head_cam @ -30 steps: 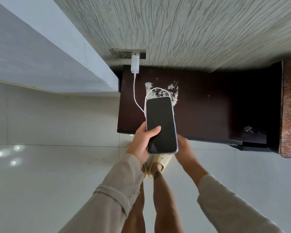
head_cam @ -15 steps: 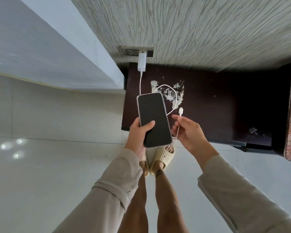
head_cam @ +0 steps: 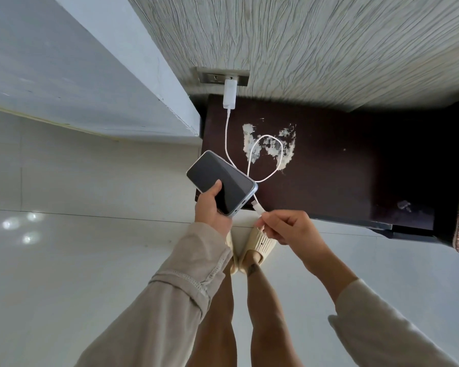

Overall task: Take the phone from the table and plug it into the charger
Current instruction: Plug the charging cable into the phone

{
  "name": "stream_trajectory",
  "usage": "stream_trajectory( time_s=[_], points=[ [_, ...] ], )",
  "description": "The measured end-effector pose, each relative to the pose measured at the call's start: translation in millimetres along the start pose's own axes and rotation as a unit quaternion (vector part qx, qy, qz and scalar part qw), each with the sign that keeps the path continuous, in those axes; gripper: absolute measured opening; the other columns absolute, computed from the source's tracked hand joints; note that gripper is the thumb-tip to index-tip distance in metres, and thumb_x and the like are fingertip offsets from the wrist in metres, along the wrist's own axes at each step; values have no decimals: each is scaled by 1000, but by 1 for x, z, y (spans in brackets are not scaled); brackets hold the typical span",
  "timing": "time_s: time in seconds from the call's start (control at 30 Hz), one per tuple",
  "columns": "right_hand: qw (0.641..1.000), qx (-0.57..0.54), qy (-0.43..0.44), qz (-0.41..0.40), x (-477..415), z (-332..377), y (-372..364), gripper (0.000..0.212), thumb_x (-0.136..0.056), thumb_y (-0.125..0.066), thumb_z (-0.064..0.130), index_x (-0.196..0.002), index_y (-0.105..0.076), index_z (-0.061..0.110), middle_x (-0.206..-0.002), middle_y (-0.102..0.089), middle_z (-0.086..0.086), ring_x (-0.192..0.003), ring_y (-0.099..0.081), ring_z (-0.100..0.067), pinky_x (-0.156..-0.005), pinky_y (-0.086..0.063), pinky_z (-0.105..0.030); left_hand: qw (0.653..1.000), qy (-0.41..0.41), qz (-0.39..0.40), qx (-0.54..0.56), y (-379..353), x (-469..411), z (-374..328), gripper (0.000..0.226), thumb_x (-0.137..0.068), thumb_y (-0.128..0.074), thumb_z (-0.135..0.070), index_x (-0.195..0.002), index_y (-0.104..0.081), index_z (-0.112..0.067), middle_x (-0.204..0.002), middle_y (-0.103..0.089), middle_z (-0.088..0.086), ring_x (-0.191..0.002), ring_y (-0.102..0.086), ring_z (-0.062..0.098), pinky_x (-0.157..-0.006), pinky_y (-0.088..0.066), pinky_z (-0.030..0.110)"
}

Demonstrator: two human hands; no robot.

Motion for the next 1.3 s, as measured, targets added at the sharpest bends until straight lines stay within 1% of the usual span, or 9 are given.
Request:
stream_trajectory(
  time_s=[0.13,0.3,0.67,0.87,0.93,1.0,1.07,1.1,1.3],
  points=[
    [1000,10,-13,16,-5,2,-6,33,-90,-54,18,-61,-70,15,-38,-47,10,-35,-35,0,-39,-29,-4,1000,11,14,-11,-6,6,5,45,-93,-47,-14,-137,-43,-9,-100,-62,8,-81,-59,20,-66,-49,30],
    [999,-2,-32,-1,-6,-2,-4,35,-89,-54,20,-60,-70,11,-39,-46,8,-35,-34,-1,-38,-29,-7,1000,8,29,2,-11,8,5,44,-93,-46,-13,-137,-42,-9,-93,-62,8,-81,-59,21,-68,-50,31],
    [998,21,-53,18,-10,5,-2,41,-90,-52,21,-51,-65,17,-35,-48,9,-31,-32,-1,-37,-27,-10,997,-24,69,23,-11,5,4,47,-93,-47,-13,-139,-39,-14,-100,-62,6,-86,-62,19,-57,-58,28],
    [996,67,-56,35,-9,3,-4,41,-91,-51,25,-52,-64,18,-36,-46,10,-31,-35,-1,-37,-30,-8,998,-15,66,3,-8,7,9,48,-93,-46,-13,-140,-37,-15,-134,-53,14,-108,-56,28,-73,-53,33],
    [995,73,-55,36,-9,1,-3,40,-91,-50,24,-54,-64,17,-36,-45,10,-31,-36,-1,-37,-30,-6,997,-26,73,-20,-8,9,9,47,-93,-46,-15,-140,-37,-16,-129,-53,12,-106,-54,27,-67,-53,31],
    [995,85,-49,27,-8,-1,-3,40,-91,-50,24,-54,-63,17,-38,-45,10,-32,-37,0,-37,-30,-5,996,-41,71,-27,-6,9,10,47,-93,-46,-15,-139,-38,-19,-128,-54,11,-115,-53,30,-81,-54,38],
    [992,119,-36,12,-8,-4,-3,40,-91,-48,27,-54,-62,20,-46,-46,6,-37,-37,-2,-39,-30,-6,995,-51,45,-72,0,8,12,47,-92,-47,-20,-138,-38,-22,-139,-50,15,-134,-41,36,-107,-35,51],
    [990,137,-31,4,-8,-5,-3,40,-91,-47,28,-54,-62,22,-50,-47,3,-41,-37,-4,-42,-31,-9,994,-55,30,-93,2,8,12,47,-92,-48,-23,-138,-38,-24,-144,-46,16,-138,-32,38,-111,-23,52],
    [982,188,-1,5,-9,-4,-3,39,-91,-46,29,-54,-58,29,-58,-50,1,-53,-40,-13,-51,-33,-19,993,-68,33,-85,4,9,13,47,-92,-47,-23,-139,-36,-23,-147,-41,17,-140,-28,38,-113,-15,50]
  ],
)
Point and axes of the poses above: each hand's wrist, its own x-axis away from the middle knuckle, its own y-axis out of the back of the hand, z = x × y, the point moved 7 cm from there along -x, towards the middle knuckle
